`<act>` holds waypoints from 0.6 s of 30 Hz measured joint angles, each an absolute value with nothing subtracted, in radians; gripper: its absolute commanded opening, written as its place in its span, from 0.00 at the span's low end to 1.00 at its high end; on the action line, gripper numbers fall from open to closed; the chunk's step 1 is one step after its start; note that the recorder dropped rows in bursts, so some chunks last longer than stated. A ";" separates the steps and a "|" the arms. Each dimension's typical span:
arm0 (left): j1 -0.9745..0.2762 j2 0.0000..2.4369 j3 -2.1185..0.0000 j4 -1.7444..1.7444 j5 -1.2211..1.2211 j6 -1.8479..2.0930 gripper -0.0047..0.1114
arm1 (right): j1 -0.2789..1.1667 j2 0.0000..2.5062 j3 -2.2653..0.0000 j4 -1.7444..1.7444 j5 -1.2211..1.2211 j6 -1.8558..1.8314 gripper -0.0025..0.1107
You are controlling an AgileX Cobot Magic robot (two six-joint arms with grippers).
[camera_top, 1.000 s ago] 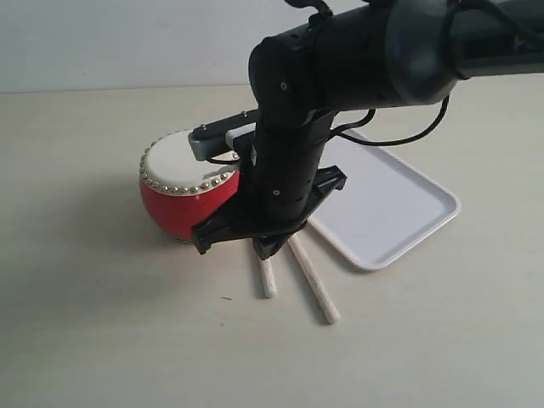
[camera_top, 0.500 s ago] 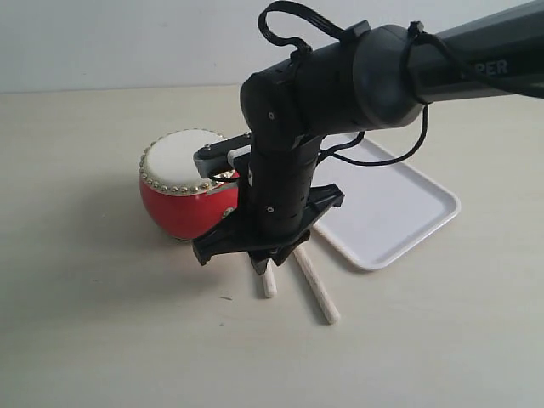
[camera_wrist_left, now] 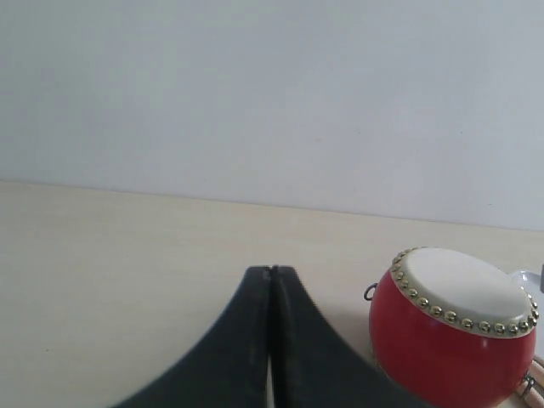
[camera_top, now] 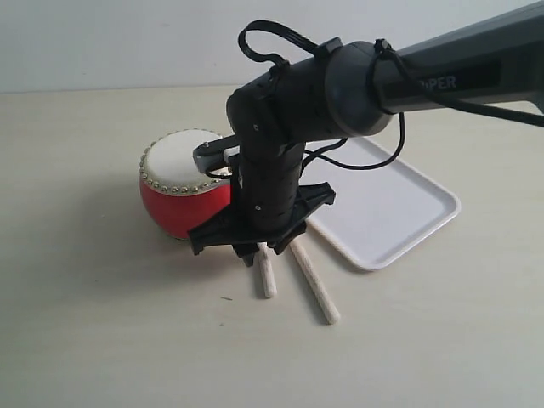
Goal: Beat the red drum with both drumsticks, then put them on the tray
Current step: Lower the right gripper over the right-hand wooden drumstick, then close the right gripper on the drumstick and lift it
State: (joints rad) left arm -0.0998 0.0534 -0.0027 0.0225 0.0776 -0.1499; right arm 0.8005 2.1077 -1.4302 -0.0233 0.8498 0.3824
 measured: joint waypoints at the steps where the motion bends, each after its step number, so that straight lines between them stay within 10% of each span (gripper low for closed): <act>1: -0.100 0.053 -0.003 0.023 0.078 -0.150 0.04 | 0.801 2.110 -1.435 -0.023 0.850 0.385 0.39; 18: -0.100 0.053 -0.003 0.023 0.078 -0.150 0.04 | 0.801 2.168 -1.442 -0.025 0.875 0.427 0.39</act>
State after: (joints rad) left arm -0.0998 0.0534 -0.0027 0.0225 0.0776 -0.1499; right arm 0.8012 2.1676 -1.4419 -0.0249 0.8754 0.4273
